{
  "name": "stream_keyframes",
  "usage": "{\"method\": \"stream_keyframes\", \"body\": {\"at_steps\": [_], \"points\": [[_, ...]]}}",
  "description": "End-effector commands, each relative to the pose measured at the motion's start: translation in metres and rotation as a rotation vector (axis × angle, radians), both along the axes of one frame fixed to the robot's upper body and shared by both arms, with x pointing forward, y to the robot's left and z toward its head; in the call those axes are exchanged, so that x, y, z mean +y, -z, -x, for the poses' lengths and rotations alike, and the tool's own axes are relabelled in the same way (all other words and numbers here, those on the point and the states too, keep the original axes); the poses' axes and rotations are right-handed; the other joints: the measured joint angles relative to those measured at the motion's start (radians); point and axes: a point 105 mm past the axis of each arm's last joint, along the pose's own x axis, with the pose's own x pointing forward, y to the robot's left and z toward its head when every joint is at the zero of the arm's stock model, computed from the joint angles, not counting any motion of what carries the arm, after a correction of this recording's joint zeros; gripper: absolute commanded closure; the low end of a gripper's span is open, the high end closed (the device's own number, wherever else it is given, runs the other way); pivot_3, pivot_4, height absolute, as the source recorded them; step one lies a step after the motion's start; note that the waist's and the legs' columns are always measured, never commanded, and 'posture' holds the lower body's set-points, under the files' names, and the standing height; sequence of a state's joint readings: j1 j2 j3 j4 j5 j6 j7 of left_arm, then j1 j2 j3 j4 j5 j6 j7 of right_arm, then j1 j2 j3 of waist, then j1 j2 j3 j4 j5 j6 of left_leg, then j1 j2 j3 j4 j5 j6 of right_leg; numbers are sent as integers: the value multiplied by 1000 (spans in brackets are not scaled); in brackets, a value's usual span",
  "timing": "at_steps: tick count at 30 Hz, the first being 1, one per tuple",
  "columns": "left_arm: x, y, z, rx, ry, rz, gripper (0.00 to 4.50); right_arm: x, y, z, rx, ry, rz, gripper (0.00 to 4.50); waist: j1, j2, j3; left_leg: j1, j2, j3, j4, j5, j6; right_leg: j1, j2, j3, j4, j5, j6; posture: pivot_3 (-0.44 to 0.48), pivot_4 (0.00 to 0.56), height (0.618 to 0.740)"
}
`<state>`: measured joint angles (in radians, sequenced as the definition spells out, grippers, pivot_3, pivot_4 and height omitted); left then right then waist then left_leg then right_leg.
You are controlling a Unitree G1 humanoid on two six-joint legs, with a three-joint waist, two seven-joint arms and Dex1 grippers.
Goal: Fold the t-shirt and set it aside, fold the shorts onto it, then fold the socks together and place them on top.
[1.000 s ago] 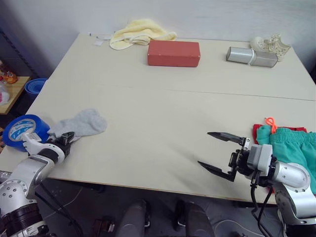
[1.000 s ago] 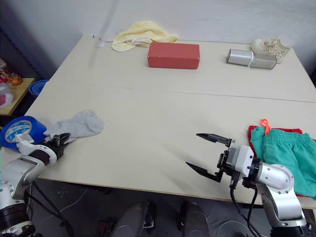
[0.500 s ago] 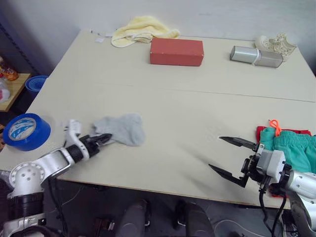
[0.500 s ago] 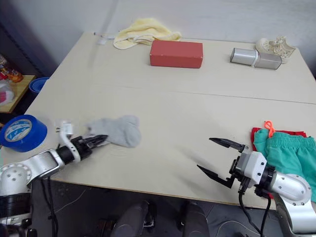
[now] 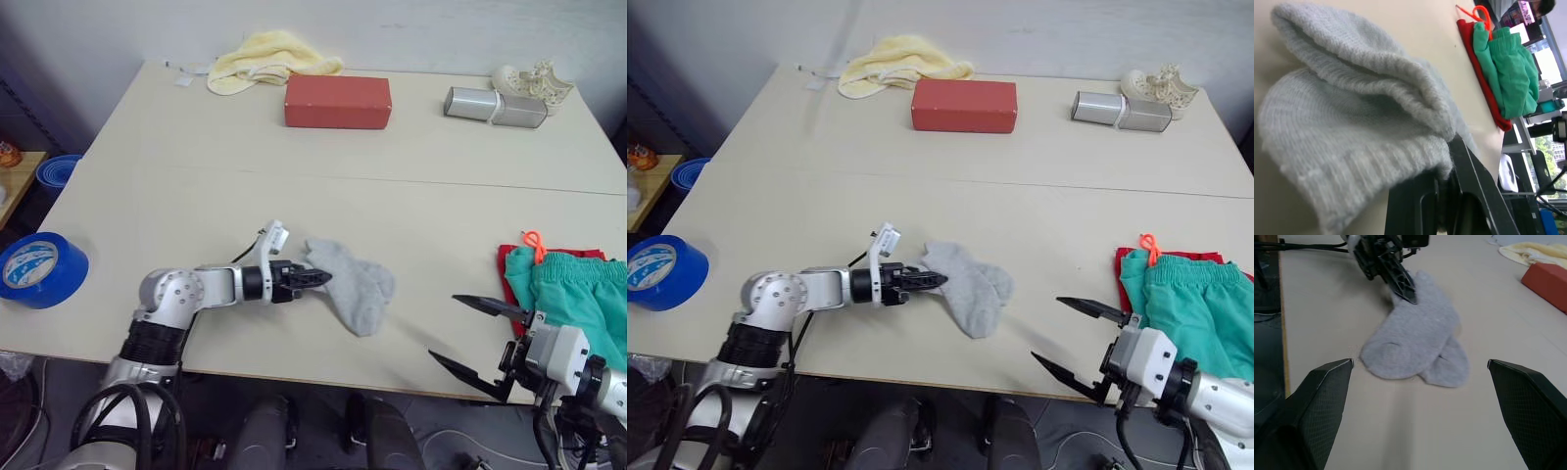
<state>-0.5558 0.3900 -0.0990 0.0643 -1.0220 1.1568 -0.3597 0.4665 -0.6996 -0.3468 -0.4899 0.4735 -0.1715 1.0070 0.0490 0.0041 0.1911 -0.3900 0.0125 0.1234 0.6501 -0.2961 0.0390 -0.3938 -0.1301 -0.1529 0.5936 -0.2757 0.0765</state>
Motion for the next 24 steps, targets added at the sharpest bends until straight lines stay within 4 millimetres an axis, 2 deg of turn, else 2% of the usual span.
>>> {"method": "stream_keyframes", "body": {"at_steps": [1, 4, 7, 12, 15, 18, 21, 24], "points": [[-1, 7, 5, 13, 16, -25, 4454, -4, -11, 3, -49, 34, 5, 0, -2, 0, 0, 0, 0, 0, 0, 0, 0, 0, 0, 0, 0, 0, 0, 0, 150, 740], [-2, 12, 14, 19, 53, -51, 4454, -5, -10, 4, -41, 37, 4, 0, -1, 0, 0, 0, 0, 0, 1, 0, 0, 0, 0, 0, 1, 0, 0, 0, 150, 740], [-4, 11, 18, 18, 53, -41, 3743, -3, -10, 5, -39, 38, 0, 0, 1, 0, 0, 0, 0, -1, 1, 0, 0, 0, -1, 0, 1, 0, 0, 0, 150, 740], [-1, 7, 24, 17, 55, -18, 2149, 0, -11, 6, -23, 28, -50, 0, 3, -1, 0, 0, 0, -1, 1, 0, 0, 0, -1, 0, 1, 0, 0, 0, 150, 740], [19, 1, 23, -10, 12, -19, 1225, -1, -11, 8, 2, 27, -70, 0, 1, -1, 0, 0, 0, -1, 1, 0, 0, 0, -1, 0, 1, 0, 0, 0, 150, 740], [50, 4, 28, -39, 11, -114, 1225, 0, -11, 10, 26, 26, -84, 0, -11, -1, 1, 1, 1, -1, 1, 0, 0, 0, 0, 0, 2, 0, -1, 0, 150, 740], [66, 6, 31, -47, 24, -158, 1225, 0, -9, 10, 40, 34, -86, 0, -20, 0, 0, 2, 2, -1, -1, 1, -2, -1, 0, 0, 4, -2, -3, 0, 150, 740], [101, 10, 23, -238, 54, -303, 1225, -6, 6, 7, 199, 187, -174, 0, -22, -1, 0, 2, 2, -2, -1, 1, -3, -1, -1, 1, 4, -2, -5, 0, 150, 740]]}}
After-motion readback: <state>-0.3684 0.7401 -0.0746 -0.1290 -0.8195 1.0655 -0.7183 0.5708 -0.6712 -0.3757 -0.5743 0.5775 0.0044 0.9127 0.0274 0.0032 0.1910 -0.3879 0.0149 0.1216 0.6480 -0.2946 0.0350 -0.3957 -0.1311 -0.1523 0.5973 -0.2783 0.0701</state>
